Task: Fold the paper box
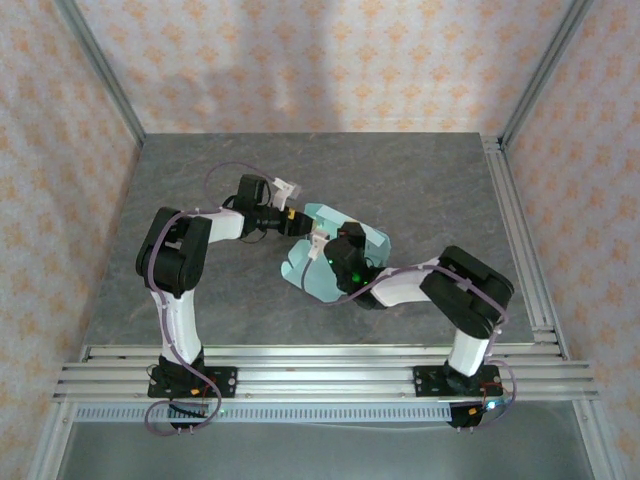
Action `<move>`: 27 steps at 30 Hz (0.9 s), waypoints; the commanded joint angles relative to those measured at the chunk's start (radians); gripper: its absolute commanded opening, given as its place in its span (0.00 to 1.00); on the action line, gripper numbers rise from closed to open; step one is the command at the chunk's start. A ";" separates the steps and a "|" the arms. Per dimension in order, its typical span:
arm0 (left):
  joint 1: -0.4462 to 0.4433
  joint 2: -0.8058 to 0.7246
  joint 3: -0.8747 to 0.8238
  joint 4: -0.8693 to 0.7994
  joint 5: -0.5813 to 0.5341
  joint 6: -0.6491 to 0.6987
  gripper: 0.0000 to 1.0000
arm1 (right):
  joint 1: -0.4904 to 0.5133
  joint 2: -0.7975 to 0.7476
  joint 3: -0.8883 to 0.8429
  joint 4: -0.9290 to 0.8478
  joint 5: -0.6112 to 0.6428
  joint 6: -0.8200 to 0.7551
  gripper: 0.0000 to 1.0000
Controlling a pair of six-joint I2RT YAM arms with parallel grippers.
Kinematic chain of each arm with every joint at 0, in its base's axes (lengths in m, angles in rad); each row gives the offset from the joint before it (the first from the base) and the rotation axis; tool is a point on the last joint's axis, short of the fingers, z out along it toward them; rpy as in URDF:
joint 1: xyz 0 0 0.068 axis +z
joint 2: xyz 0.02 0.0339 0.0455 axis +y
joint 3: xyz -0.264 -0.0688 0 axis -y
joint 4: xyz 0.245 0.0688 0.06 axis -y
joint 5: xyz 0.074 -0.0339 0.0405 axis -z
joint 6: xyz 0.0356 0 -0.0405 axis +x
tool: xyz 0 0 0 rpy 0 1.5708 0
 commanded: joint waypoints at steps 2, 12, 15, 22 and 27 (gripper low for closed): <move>-0.004 -0.053 -0.039 0.067 -0.026 -0.007 0.78 | -0.004 -0.089 0.014 -0.291 -0.094 0.183 0.00; -0.029 -0.077 -0.059 0.059 -0.093 -0.022 0.66 | -0.009 -0.078 0.004 -0.276 -0.087 0.175 0.00; -0.036 -0.114 -0.073 0.028 -0.113 -0.006 0.52 | -0.011 -0.064 0.005 -0.256 -0.072 0.157 0.00; -0.047 -0.175 -0.124 0.003 -0.150 -0.001 0.23 | -0.012 -0.040 0.011 -0.213 -0.037 0.133 0.00; -0.063 -0.201 -0.148 -0.012 -0.156 -0.004 0.15 | -0.012 -0.016 0.027 -0.183 -0.007 0.119 0.00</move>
